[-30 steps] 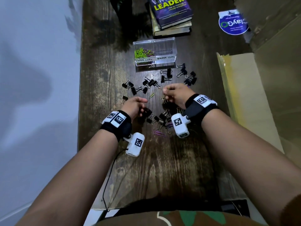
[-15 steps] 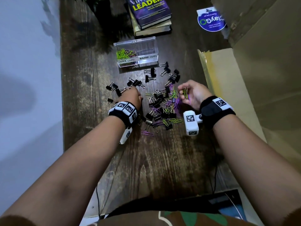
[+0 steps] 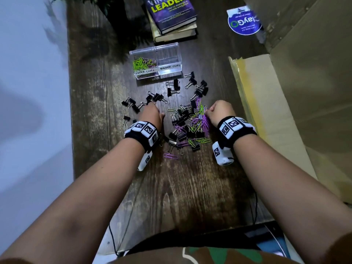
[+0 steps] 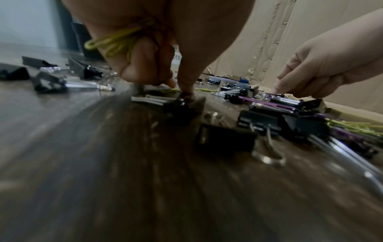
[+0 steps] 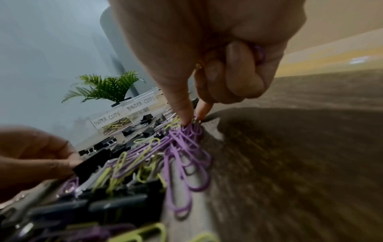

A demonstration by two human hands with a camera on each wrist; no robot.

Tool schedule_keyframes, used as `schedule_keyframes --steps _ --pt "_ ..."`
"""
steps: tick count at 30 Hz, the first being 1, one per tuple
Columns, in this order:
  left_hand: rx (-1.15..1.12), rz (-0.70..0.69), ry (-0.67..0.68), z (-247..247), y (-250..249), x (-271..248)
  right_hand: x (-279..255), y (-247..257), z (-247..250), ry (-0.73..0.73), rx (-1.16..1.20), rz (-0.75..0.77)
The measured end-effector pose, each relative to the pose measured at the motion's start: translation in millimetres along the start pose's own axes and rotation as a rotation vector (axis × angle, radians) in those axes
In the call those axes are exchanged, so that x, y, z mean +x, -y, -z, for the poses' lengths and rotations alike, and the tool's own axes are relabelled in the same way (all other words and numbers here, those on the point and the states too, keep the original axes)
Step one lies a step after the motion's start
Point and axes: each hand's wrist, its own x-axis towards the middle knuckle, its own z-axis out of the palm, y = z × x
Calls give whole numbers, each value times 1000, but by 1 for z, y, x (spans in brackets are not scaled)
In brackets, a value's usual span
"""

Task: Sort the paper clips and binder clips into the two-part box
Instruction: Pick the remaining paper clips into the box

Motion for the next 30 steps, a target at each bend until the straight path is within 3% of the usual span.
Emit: schedule_keyframes --steps 6,9,14,18,24,27,30 --pt "109 30 83 2 -7 -4 2 1 3 56 101 -3" --pt "137 -34 51 0 -5 -7 2 -3 11 63 211 -9" --pt "3 -31 -51 6 -10 -4 7 -11 11 118 899 -182" --pt "-67 -98 -35 14 -25 -4 3 -12 21 208 1093 -204" --pt "71 -192 42 8 -32 2 8 -7 21 162 908 -247" --pt "119 -225 44 3 -30 3 10 -7 17 65 389 -22" --pt "218 -259 67 2 -31 1 10 -7 12 73 149 98"
